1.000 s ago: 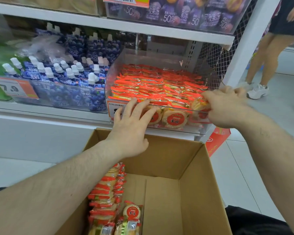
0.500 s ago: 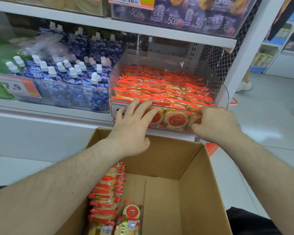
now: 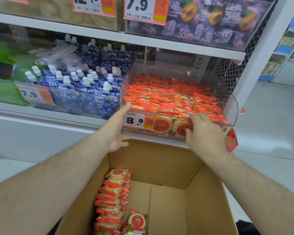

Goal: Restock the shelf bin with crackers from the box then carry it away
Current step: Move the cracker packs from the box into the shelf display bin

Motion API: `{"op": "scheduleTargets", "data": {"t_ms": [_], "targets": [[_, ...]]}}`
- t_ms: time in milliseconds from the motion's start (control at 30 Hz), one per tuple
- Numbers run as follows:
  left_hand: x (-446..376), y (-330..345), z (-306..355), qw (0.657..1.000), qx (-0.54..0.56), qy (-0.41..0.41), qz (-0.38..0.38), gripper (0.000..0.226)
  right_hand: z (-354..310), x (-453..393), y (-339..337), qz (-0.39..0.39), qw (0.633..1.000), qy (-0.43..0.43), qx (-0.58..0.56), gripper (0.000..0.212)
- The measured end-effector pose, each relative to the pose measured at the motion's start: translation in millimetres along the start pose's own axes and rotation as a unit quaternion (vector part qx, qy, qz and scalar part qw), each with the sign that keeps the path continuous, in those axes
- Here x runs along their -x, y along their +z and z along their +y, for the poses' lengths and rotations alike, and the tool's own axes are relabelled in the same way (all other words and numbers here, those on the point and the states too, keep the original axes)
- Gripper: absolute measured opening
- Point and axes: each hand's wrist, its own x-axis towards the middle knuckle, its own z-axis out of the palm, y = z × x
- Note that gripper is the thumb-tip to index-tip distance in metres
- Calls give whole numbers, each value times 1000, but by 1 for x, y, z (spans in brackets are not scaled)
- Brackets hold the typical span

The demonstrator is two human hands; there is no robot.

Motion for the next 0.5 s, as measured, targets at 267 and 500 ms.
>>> {"op": "scheduleTargets", "data": {"t_ms": [267,500], "targets": [[7,13,8,998,63,1,13,34,0,3,-19,70,997,2,-35,14],[25,4,-12,999,35,-19,7,51,-11,21,-32,-8,999,35,29,27]]}}
